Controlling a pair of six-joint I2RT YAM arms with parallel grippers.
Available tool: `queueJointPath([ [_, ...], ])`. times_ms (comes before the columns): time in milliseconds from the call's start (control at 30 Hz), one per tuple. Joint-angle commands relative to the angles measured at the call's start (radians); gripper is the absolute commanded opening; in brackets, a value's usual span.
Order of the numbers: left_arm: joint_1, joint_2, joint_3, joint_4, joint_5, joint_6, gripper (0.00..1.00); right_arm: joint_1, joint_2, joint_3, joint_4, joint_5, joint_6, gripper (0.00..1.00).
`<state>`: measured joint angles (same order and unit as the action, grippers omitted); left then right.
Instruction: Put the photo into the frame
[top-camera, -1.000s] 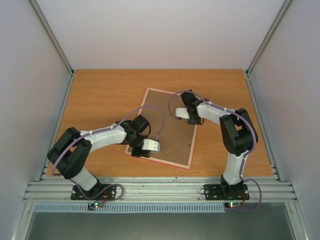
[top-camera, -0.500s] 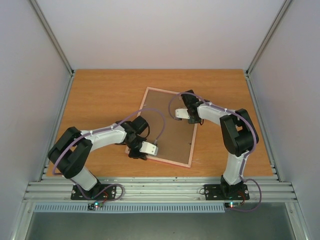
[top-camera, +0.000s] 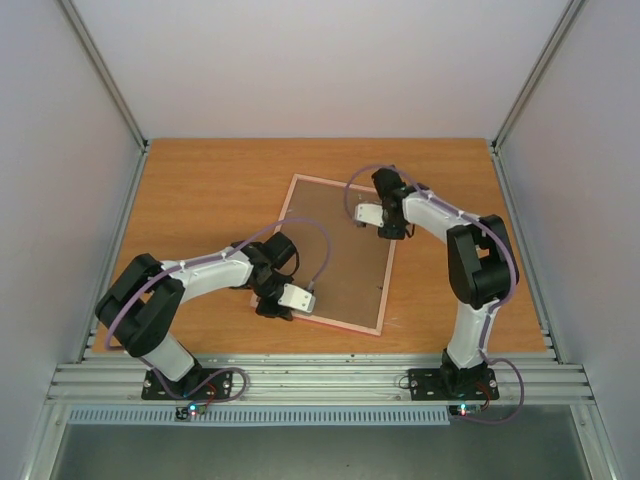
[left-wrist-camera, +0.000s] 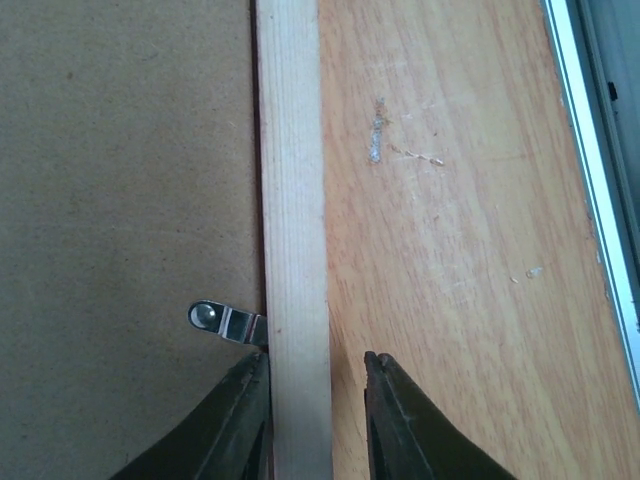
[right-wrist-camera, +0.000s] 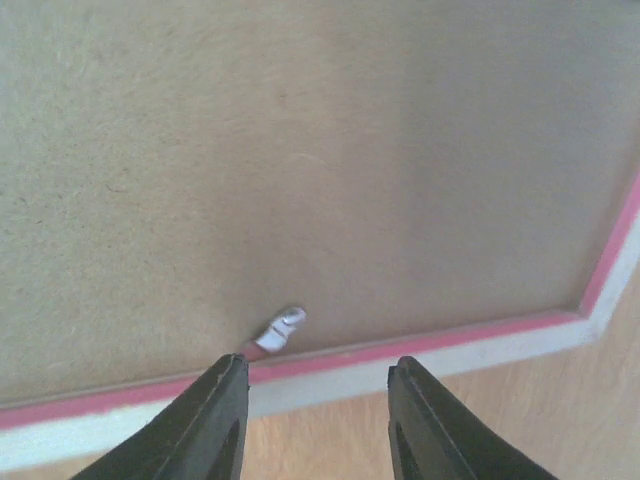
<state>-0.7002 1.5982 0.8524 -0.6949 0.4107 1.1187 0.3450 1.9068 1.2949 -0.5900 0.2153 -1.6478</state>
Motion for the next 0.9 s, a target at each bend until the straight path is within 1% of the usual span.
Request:
queueJointPath([
  [0, 0.004, -0.013, -0.022, -0.104, -0.018, -0.028, 0.29, -0.056, -0.011, 0.182, -0.252, -0.236, 0.290, 0.41],
  [67, 0.004, -0.047, -0.010, -0.091, 0.000, -0.070, 0.32, -0.096, -0.004, 0.266, -0.336, -0.332, 0.407, 0.42],
  [200, 0.004, -0.119, 0.029, -0.076, 0.048, -0.159, 0.43, -0.185, 0.029, 0.390, -0.464, -0.499, 0.616, 0.43],
  [333, 0.004, -0.179, 0.051, -0.036, 0.060, -0.216, 0.51, -0.267, 0.089, 0.427, -0.526, -0.577, 0.835, 0.43],
  [433, 0.004, -0.205, 0.058, -0.002, 0.051, -0.243, 0.52, -0.328, 0.129, 0.425, -0.523, -0.618, 0.973, 0.44],
  [533, 0.004, -0.207, 0.063, 0.025, 0.028, -0.270, 0.53, -0.392, 0.156, 0.422, -0.515, -0.639, 1.055, 0.45],
  [667, 0.007, -0.204, 0.056, 0.078, -0.007, -0.313, 0.54, -0.403, 0.187, 0.408, -0.494, -0.690, 1.110, 0.48],
  [733, 0.014, -0.196, 0.063, 0.101, -0.016, -0.341, 0.54, -0.402, 0.223, 0.407, -0.491, -0.733, 1.143, 0.48],
  [867, 0.058, -0.177, 0.088, 0.118, -0.004, -0.376, 0.54, -0.402, 0.306, 0.414, -0.474, -0.815, 1.203, 0.44],
])
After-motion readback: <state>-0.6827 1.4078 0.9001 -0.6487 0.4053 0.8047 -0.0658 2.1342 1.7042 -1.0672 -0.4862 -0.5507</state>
